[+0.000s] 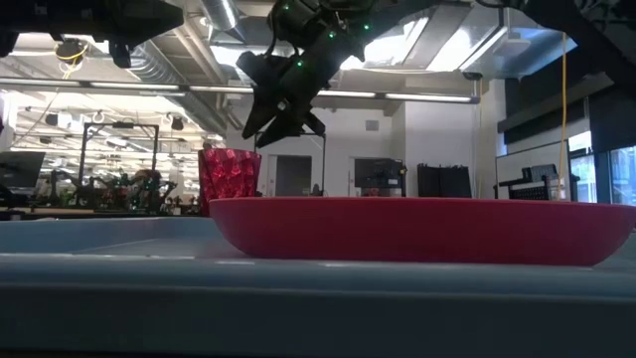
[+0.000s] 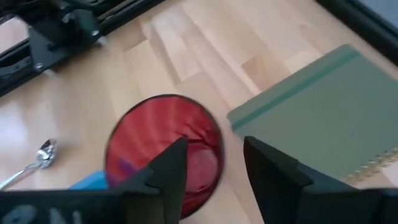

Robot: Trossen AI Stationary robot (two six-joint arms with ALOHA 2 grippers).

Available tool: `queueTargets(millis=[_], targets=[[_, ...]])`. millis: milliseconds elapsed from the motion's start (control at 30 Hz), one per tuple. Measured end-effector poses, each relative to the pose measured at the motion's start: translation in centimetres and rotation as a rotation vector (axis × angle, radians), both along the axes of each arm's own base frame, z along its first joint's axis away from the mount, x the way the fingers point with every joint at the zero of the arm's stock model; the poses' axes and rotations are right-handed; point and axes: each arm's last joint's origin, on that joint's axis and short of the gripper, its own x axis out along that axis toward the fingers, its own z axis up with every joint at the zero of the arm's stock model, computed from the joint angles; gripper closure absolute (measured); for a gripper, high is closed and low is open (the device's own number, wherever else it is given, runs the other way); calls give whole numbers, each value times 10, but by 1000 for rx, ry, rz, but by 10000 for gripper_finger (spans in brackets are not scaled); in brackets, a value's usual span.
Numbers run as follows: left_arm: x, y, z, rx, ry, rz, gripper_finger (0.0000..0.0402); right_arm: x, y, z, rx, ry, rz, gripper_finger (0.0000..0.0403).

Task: Pick and place plate/cup/fork/spoon on tray
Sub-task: Put the red cup on the blue tray to the top left of the pink plate

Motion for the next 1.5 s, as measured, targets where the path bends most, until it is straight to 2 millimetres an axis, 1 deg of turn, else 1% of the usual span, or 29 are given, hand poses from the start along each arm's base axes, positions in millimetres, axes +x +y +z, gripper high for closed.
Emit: queueTargets(millis=[100,300,433,767,900,1000,1100,1200,1333,1367,1500], targets=[[0,0,0,0,0,0,355,-1,0,-2,4,18,-2,241],[0,0,0,0,1,0,355,4,0,-22,46,54,28,240],[0,0,0,0,1,0,355,6,0,-22,50,35,33,240],[0,0,0,0,1,0,355,7,0,-37,93,84,33,240],[0,0,0,0,1,0,355,7,0,-37,93,80,32,243],[0,0,0,0,1,0,355,7,0,-37,92,81,32,258],[0,0,0,0,1,0,355,7,0,-37,92,81,32,282],[0,0,0,0,1,0,355,8,0,-37,89,81,34,318],[0,0,0,0,1,0,355,8,-1,-37,49,82,31,377],[0,0,0,0,1,0,355,8,-2,-36,42,78,28,386],[0,0,0,0,1,0,355,10,-2,-34,13,64,35,389]])
